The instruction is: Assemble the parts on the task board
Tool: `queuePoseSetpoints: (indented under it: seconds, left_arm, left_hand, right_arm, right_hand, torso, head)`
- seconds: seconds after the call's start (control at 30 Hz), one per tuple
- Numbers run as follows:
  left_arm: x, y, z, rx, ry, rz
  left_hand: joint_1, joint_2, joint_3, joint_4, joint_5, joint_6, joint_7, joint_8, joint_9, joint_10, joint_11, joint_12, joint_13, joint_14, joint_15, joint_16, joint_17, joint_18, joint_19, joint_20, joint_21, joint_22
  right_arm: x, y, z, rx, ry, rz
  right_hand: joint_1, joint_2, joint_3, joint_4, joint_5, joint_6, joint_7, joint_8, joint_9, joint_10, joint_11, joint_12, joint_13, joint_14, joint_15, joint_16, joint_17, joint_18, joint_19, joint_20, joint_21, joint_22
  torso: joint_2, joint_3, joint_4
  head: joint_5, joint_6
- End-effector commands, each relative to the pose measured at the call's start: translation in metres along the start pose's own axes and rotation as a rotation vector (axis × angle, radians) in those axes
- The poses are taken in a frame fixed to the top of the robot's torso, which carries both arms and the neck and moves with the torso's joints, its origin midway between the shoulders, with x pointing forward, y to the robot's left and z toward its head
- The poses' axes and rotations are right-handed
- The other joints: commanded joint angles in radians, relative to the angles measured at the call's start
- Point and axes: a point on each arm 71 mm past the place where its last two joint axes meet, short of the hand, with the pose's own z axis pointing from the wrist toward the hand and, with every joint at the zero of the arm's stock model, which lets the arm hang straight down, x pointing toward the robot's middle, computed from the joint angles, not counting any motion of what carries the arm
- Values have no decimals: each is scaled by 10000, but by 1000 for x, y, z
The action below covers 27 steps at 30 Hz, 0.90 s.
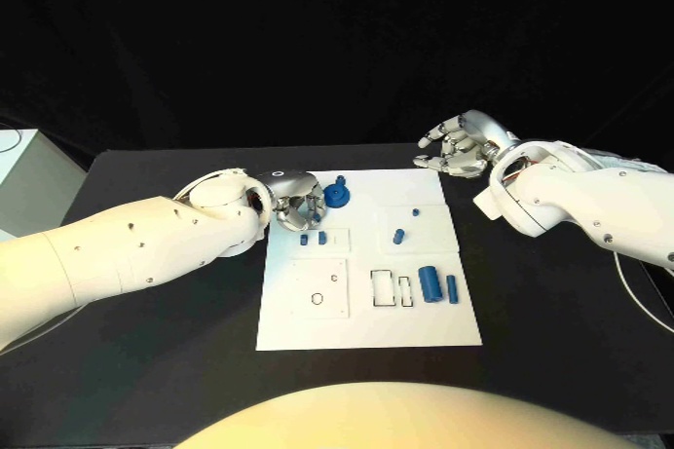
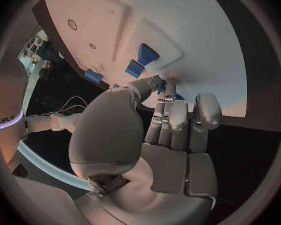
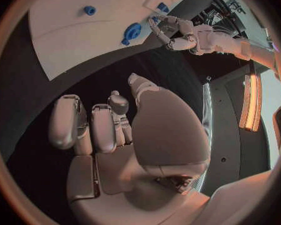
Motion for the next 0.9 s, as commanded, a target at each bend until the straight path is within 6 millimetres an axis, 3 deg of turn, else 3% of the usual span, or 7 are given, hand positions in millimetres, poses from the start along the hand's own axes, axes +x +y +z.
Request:
queuePoseSetpoints:
  seconds: [0.03, 0.07, 0.17, 0.23, 0.9]
  left_arm:
    - [1, -2, 0, 88, 2, -81]
    - [1, -2, 0, 92, -9, -83]
    - [2, -2, 0, 94, -51, -97]
    - [2, -2, 0, 88, -65, -102]
    - [2, 0, -3, -24, -197, -121]
  left_hand:
    - [-35, -84, -67, -8, 50, -86, 12, -52, -7, -66, -9, 80, 48, -26, 16, 22, 31, 12, -51, 19, -36, 21]
    - [-32, -85, -76, -10, 50, -91, 12, -55, -8, -81, -10, 116, 78, -16, 15, 35, 55, 12, -47, 21, -34, 25]
    - [35, -45, -205, -13, 63, -237, -28, -33, -13, -727, -21, 1187, 863, 53, -33, 194, 269, -4, 2, 3, 3, 99]
    - [13, -60, -210, 10, 60, -297, 11, -20, -21, -943, -39, 1435, 1031, 44, -3, 206, 266, 4, -13, 5, -17, 89]
    - [-27, -179, -167, 95, 67, -725, 53, 32, -117, -1984, -2, 2954, 1866, 116, 34, 389, 501, -2, 6, 42, -17, 155]
  right_arm:
    - [1, 1, 0, -127, 133, -73]
    - [1, 1, 0, -127, 135, -73]
    - [1, 1, 0, -130, 144, -73]
    - [1, 1, 0, -129, 144, -73]
    - [1, 0, 0, -113, 108, -76]
  right_hand:
    - [-108, 27, 40, -22, 30, -78, -5, 31, 16, -31, -21, -68, -8, 149, -8, -42, -8, 194, -12, -30, -49, 200]
    - [-108, 27, 40, -22, 30, -78, -5, 31, 16, -31, -21, -68, -8, 149, -8, -42, -8, 194, -12, -30, -49, 200]
    - [-108, 27, 40, -22, 30, -78, -5, 31, 16, -31, -21, -68, -8, 149, -8, -42, -8, 194, -12, -30, -49, 200]
    - [-108, 27, 40, -22, 30, -78, -5, 31, 16, -31, -21, -68, -8, 149, -8, -42, -8, 194, -12, -30, -49, 200]
    - [-115, 20, 42, -27, 31, -92, -5, 32, 15, -52, -22, -97, -44, 146, -9, -69, -27, 200, -16, -32, -97, 172]
  torso:
    - [2, -2, 0]
    - [3, -2, 3]
    - [-2, -6, 2]
    - [-5, -9, 1]
    - [4, -5, 5]
  head:
    - [-2, 2]
    - [-5, 2]
    - [-15, 2]
    - [-16, 2]
    - [-7, 2]
